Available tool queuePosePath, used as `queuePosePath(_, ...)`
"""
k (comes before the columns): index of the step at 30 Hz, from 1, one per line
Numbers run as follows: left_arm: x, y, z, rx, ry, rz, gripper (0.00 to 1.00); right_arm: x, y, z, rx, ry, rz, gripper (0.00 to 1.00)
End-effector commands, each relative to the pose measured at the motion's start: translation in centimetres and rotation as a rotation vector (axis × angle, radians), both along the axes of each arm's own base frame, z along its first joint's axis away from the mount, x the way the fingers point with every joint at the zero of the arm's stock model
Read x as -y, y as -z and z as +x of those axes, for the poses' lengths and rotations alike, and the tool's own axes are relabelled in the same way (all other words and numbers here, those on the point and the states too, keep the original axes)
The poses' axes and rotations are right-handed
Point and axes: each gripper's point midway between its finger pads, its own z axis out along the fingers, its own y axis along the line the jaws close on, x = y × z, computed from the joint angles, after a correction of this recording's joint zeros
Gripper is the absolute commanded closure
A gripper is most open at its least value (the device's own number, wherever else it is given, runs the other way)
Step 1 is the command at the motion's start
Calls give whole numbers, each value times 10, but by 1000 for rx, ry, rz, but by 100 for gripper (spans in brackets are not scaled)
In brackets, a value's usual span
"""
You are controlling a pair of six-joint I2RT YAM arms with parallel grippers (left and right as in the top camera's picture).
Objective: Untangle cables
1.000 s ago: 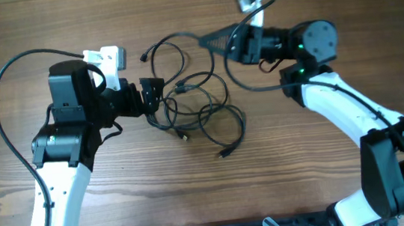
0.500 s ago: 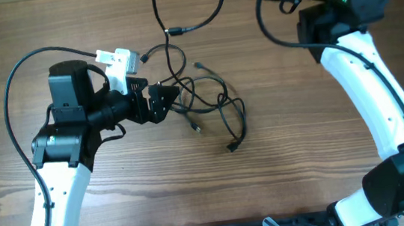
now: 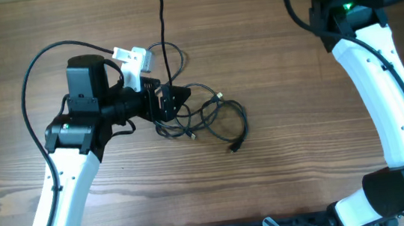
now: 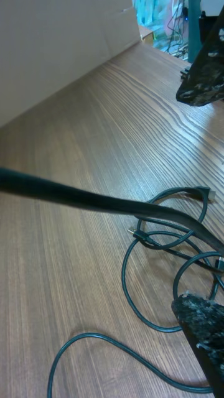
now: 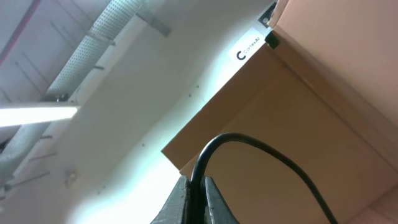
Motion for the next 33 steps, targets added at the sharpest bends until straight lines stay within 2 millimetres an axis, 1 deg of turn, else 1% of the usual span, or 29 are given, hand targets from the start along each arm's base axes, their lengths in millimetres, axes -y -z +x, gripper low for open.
queuePosePath(1, -2, 0, 3, 13, -3, 30, 0, 17, -15, 14, -10, 84, 61, 96)
queuePosePath(4, -3, 5, -2, -23, -4, 37, 0, 38, -20, 28, -56, 142, 113, 96)
queuePosePath(7, -4, 13, -10, -29, 32, 71, 0, 52, -27, 35, -89, 171, 169, 95)
queuePosePath(8, -5, 16, -14, -22, 59, 92, 0, 53, -28, 37, -103, 170, 178, 96)
queuePosePath(11, -5, 19, -18, -9, 89, 116, 0, 55, -29, 38, -109, 175, 190, 96)
queuePosePath(14, -9, 24, -15, 2, 91, 151, 0, 56, -31, 37, -126, 162, 207, 96)
queuePosePath(21, -9, 66, -6, -88, 138, 198, 0, 58, -34, 36, -136, 154, 229, 96)
queuePosePath(27, -8, 84, -5, -145, 149, 203, 1, 59, -34, 36, -137, 156, 229, 96)
queuePosePath(30, -8, 88, -4, -158, 151, 204, 4, 59, -34, 36, -137, 156, 229, 96)
queuePosePath(31, -8, 88, -3, -156, 151, 204, 8, 59, -34, 36, -137, 156, 229, 95)
queuePosePath(33, -8, 88, -2, -153, 150, 203, 20, 58, -34, 37, -141, 156, 228, 96)
